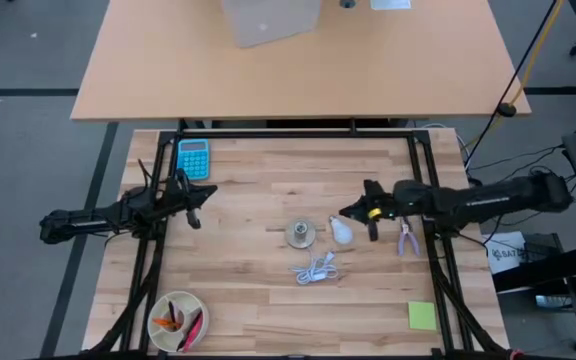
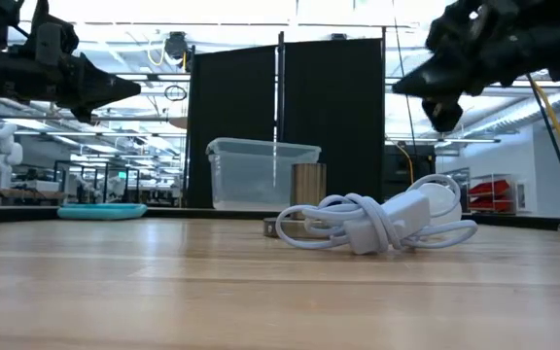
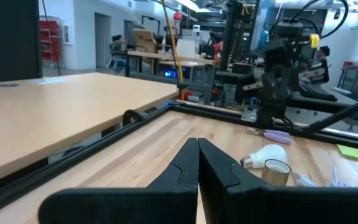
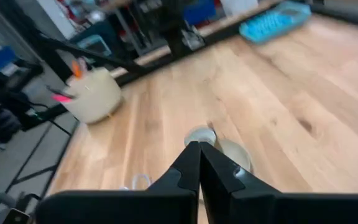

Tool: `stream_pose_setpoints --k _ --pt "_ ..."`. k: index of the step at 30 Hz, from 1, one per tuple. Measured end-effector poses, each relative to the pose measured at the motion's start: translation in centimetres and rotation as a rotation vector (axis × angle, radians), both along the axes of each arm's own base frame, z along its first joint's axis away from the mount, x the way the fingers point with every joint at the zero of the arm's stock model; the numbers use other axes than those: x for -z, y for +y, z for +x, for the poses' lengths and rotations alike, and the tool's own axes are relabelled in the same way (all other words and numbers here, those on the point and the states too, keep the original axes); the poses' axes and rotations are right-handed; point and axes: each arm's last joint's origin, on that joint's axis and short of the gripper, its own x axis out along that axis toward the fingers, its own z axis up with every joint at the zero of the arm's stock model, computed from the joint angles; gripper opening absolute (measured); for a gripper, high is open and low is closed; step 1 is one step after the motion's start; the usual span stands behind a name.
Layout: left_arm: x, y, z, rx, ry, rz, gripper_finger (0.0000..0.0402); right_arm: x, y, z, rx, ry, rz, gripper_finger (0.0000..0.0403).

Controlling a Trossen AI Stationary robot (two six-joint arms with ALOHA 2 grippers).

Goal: Screw lightbulb
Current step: Insert the light bulb into the lamp

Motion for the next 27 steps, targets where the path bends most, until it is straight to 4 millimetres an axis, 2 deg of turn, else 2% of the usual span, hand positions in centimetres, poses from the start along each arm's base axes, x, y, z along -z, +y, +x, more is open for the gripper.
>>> stream_pose_setpoints --k 7,14,19,22,27 --pt "0.0 0.0 0.0 -0.002 0.001 0.002 0.0000 -0.1 0.3 1.3 0.008 -0.005 0.045 0.0002" --pt "0.0 0.0 0.0 -0.002 0.000 0.001 0.0000 -1.2 0.2 2.4 0.043 -0.184 0.087 0.0002" --pt "0.0 0.0 0.0 0.008 0.003 0.011 0.0000 -1.5 -0.6 2.8 0.173 -0.247 0.117 0.0002" --pt "0.0 -0.2 0.1 0.061 0.018 0.064 0.0000 -1.2 -0.4 3.0 0.106 -0.229 0.146 0.0002" --pt "0.0 -0.5 0.1 0.180 0.037 0.164 0.0000 -2.5 0.1 3.5 0.065 -0.421 0.090 0.0002"
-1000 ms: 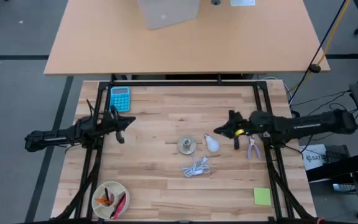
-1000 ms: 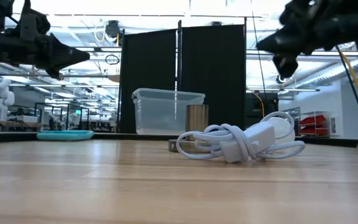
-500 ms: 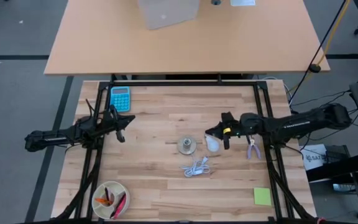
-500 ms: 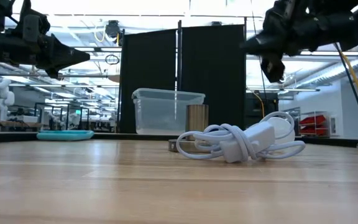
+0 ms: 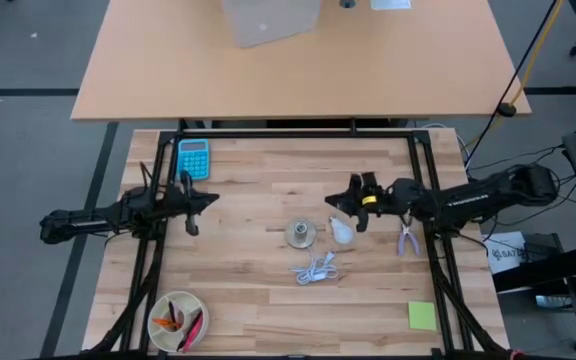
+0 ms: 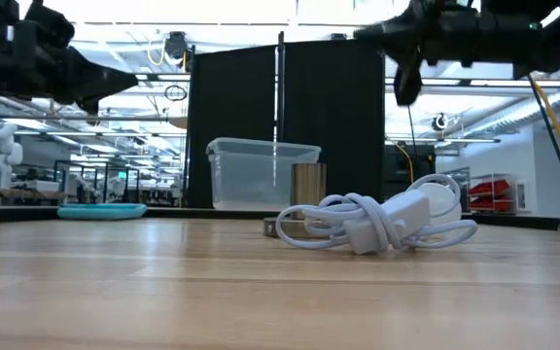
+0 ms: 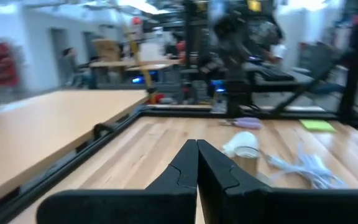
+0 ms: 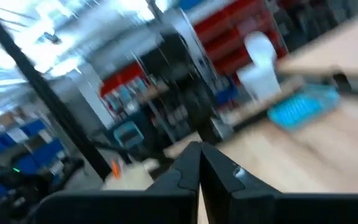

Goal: Screw lightbulb
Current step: Insert the light bulb into the lamp

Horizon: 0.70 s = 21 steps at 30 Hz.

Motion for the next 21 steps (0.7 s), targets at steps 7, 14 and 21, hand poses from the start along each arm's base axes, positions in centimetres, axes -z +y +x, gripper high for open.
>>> stream_pose_setpoints --k 7,14,21 --pt "0.0 -0.3 0.0 0.107 0.011 0.113 0.0000 -2.5 1.8 3.9 0.117 0.297 -0.205 0.0001" --pt "0.0 -0.3 0.0 0.105 0.014 0.125 0.0000 -7.6 7.0 8.1 0.434 0.710 -0.529 0.0000" --pt "0.0 -0.3 0.0 0.088 0.017 0.164 0.0000 -7.3 10.4 8.9 0.648 0.878 -0.494 0.0000"
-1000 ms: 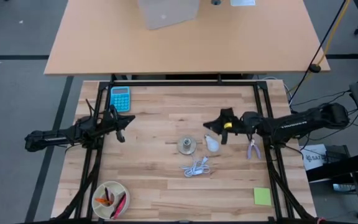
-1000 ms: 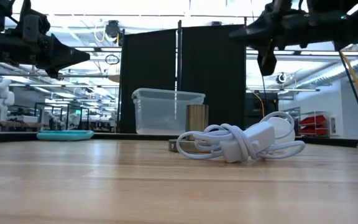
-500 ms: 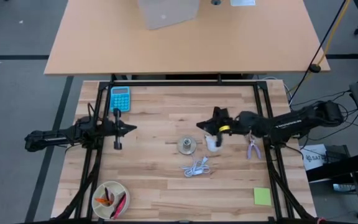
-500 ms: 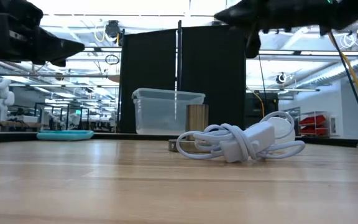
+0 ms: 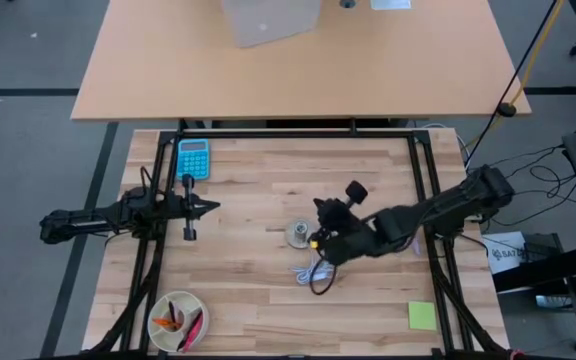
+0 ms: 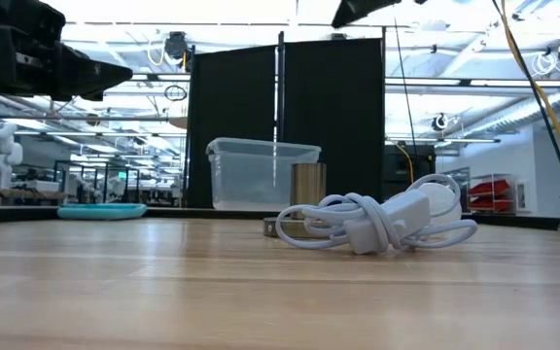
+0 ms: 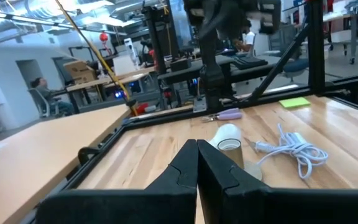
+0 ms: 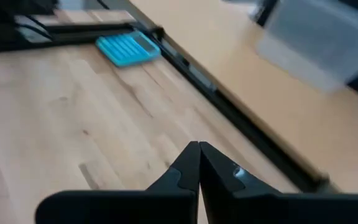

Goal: Screw lightbulb
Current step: Insert the light bulb into the lamp

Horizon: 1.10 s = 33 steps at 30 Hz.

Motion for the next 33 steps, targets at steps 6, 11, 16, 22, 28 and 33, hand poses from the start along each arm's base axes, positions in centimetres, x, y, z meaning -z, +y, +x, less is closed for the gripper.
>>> stream_pose_setpoints --k 6,11,16,22,28,33 --pt "0.0 0.0 0.0 -0.002 0.000 0.000 0.0000 3.7 2.5 -1.6 0.154 -0.023 0.068 0.0000" --pt "0.0 0.0 0.0 -0.003 0.000 0.002 0.0000 5.5 4.2 -4.0 0.274 -0.047 0.109 0.0000" --pt "0.0 0.0 0.0 -0.006 0.000 0.005 0.0000 7.2 6.2 -5.2 0.348 -0.030 0.184 0.0000" --pt "0.0 0.0 0.0 -0.008 0.001 0.025 0.0000 9.3 7.8 -5.2 0.406 -0.024 0.264 0.0011" --pt "0.0 0.0 0.0 -0.008 0.001 0.025 0.0000 11.0 8.7 -5.0 0.448 -0.027 0.309 0.0096" --pt "0.0 0.0 0.0 -0.007 0.001 0.021 0.0000 12.4 9.2 -4.4 0.466 -0.006 0.347 0.0215"
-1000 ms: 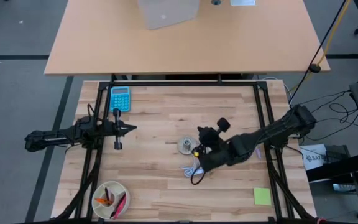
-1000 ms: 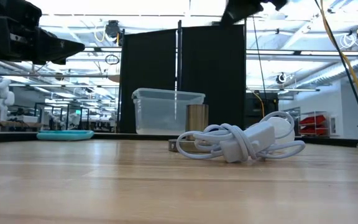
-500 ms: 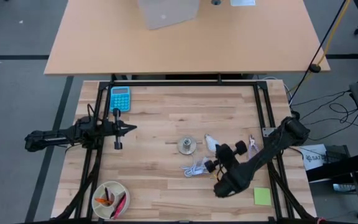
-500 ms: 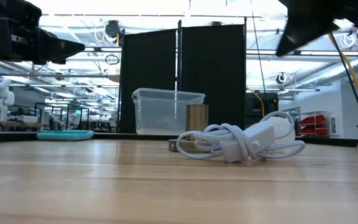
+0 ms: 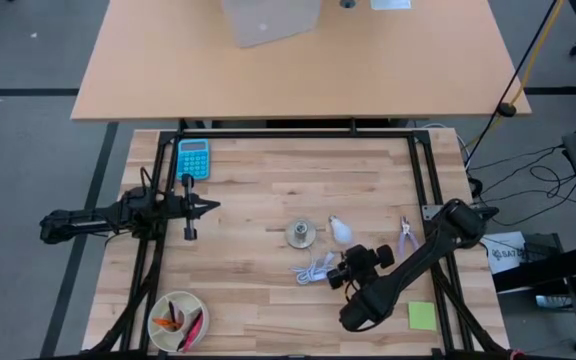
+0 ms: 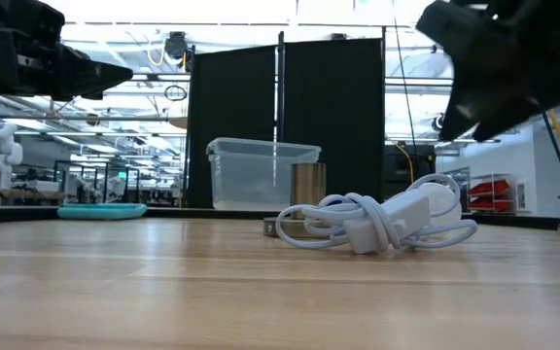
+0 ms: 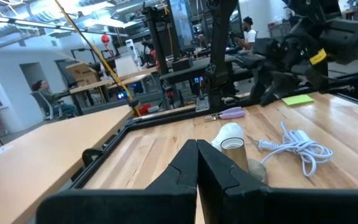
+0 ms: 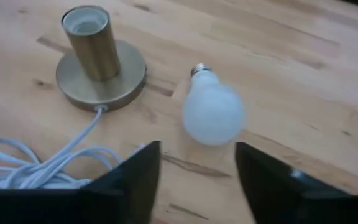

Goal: Screw lightbulb
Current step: Insert the light bulb into the lamp

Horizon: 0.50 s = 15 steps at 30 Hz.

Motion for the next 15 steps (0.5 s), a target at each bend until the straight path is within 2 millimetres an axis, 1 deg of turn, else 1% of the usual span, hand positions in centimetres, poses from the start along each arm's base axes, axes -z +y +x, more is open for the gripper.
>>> stream_pose_setpoints --k 3,6,8,15 --pt "0.0 0.0 0.0 0.000 0.000 0.000 0.0000 0.7 0.0 0.6 -0.031 0.028 -0.006 0.0279" --pt "0.0 0.0 0.0 0.000 0.000 0.000 0.0000 1.3 -0.2 1.1 -0.053 0.061 -0.014 0.0314" --pt "0.0 0.0 0.0 0.000 0.000 0.000 0.0000 1.6 -0.7 1.4 -0.044 0.085 -0.026 0.0322" --pt "0.0 0.0 0.0 0.000 0.001 0.001 0.0000 2.6 -3.0 2.4 0.015 0.212 -0.036 0.0325"
